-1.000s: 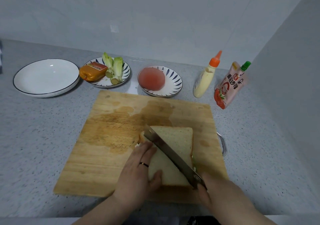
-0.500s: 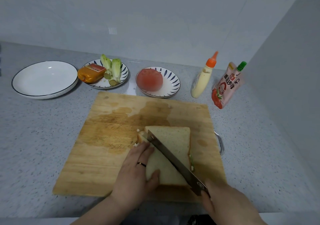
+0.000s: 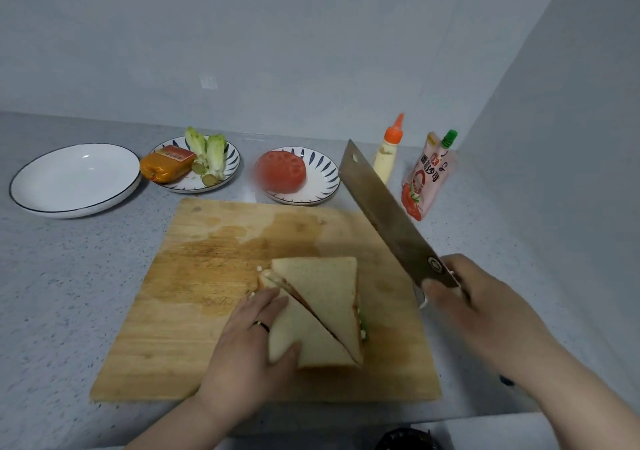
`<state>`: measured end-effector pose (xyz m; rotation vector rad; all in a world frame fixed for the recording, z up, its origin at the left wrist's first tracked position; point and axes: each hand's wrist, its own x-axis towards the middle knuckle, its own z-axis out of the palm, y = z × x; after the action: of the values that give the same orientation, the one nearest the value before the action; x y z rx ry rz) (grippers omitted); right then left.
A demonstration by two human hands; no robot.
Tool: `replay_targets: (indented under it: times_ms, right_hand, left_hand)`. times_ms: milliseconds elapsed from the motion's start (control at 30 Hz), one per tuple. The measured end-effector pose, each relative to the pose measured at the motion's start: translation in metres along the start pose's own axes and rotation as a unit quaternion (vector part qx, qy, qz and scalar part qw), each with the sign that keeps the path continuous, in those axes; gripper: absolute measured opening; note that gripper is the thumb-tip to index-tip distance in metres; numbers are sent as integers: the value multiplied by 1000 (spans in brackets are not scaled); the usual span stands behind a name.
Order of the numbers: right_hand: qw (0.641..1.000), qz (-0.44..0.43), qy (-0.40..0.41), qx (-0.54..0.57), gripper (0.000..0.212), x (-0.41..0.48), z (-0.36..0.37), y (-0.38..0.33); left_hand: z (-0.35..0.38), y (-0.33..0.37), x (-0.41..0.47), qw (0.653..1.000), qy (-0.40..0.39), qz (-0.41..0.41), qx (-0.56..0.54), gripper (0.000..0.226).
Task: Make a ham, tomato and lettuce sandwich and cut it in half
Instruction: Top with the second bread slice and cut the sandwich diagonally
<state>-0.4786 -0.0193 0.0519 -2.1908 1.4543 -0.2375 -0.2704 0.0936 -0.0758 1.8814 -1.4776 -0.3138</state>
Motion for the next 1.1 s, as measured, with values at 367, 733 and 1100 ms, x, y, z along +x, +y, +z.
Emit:
replay_targets:
  times_ms: [367, 733, 1100]
  right_hand:
    - [962, -38, 136, -232, 49, 50, 72, 58]
    - [945, -68, 94, -304, 38, 70, 96, 65]
    - [953, -109, 247, -135, 25, 37, 90, 20]
  left_hand:
    - [-10, 3, 21, 998, 42, -32, -42, 46]
    - [-17, -1, 27, 983, 16, -182, -28, 62]
    - [-13, 11, 28, 965, -58, -252, 36, 86]
